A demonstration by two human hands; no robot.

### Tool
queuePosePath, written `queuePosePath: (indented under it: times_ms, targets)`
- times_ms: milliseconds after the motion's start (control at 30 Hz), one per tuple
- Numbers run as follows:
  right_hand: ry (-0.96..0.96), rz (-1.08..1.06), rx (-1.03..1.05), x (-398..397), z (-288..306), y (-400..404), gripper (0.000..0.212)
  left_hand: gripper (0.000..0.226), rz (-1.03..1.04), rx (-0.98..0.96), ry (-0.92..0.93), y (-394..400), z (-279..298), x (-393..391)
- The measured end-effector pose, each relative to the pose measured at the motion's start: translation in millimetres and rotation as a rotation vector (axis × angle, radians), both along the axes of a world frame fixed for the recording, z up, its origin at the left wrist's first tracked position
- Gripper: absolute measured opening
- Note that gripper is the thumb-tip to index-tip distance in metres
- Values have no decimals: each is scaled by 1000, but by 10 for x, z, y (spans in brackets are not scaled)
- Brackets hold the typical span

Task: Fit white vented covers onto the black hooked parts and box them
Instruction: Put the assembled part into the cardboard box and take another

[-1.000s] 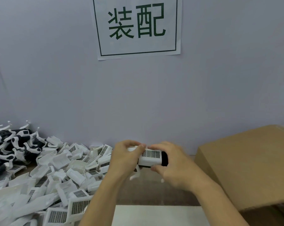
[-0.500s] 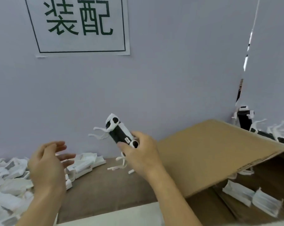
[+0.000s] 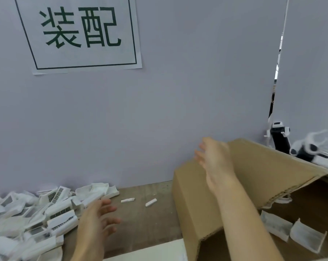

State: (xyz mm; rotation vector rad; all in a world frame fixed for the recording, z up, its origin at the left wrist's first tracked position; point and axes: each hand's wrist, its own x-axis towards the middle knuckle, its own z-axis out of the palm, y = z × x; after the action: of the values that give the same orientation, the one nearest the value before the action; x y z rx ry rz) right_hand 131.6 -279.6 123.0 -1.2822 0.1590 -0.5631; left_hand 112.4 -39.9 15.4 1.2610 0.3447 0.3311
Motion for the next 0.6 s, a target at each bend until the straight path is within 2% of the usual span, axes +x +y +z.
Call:
queuePosePath:
  times_ms: [167,233,300,400,467,533,600]
  targets:
    - [108,360,-422,-16,-314,761,25,23,-66,391,-19,-75,-45,33]
    - [114,399,-526,-46,-603,1047,25,24,-54,582,-32,-102,-5,0]
    - [133,363,-569,-49,-920,1181,27,24,-38,775,-31,-74,110,-30]
    - [170,416,-648,10,-1219,1198,27,18,-87,1098,-20,64,335,-57]
    - [141,416,-624,55,-1293,1201,29,11,-141,1366,-31,234,484,-103]
    - [110,427,-607,68,-1303,1212,33,20,-198,1703,-11,498,619,-140]
    - [98,452,-660,79,-1314,1227,34,28,-254,1922,87,855,758,-149]
